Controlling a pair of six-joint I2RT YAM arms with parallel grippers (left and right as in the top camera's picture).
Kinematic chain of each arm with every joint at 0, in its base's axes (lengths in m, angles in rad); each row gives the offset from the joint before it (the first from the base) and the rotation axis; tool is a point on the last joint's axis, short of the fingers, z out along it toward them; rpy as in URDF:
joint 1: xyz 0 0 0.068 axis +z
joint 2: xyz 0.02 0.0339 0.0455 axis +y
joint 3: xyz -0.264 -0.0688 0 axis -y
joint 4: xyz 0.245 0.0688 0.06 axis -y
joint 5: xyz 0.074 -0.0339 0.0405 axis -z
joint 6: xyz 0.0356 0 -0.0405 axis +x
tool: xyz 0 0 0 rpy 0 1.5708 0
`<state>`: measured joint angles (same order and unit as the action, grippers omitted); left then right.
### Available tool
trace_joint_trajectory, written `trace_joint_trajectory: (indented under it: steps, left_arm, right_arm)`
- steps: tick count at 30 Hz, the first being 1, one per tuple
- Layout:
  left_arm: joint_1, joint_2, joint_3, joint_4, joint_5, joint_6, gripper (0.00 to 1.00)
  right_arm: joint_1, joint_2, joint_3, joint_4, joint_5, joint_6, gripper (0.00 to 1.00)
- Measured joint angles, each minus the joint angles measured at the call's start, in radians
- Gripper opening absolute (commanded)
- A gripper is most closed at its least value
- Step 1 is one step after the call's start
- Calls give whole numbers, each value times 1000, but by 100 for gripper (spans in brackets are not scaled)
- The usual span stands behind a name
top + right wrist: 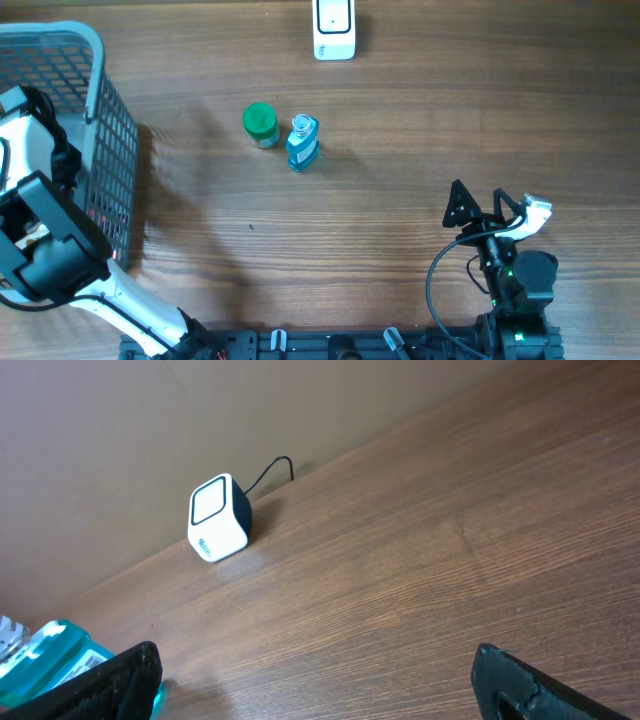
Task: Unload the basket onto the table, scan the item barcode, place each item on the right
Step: 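Reach the left gripper into the basket and grasp the snack bag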
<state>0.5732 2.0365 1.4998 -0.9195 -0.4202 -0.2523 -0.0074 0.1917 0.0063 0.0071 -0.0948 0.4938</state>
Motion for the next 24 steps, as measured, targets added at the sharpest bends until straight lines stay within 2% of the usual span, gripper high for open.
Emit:
trace_joint_trajectory:
  steps: [5,10,15,24]
  left_arm:
    - [0,1,35,-68,-6,0,4]
    - [-13,0,223,-203,-1,-8,4]
    - [-42,-39,398,-267,0,-11,4]
    - [-43,-222,437,-270,11,-12,4]
  right_arm:
    - [0,0,0,-1,3,0,100]
    - [0,0,0,-4,3,0,100]
    - [0,0,0,-4,3,0,100]
    - [0,0,0,-4,3,0,100]
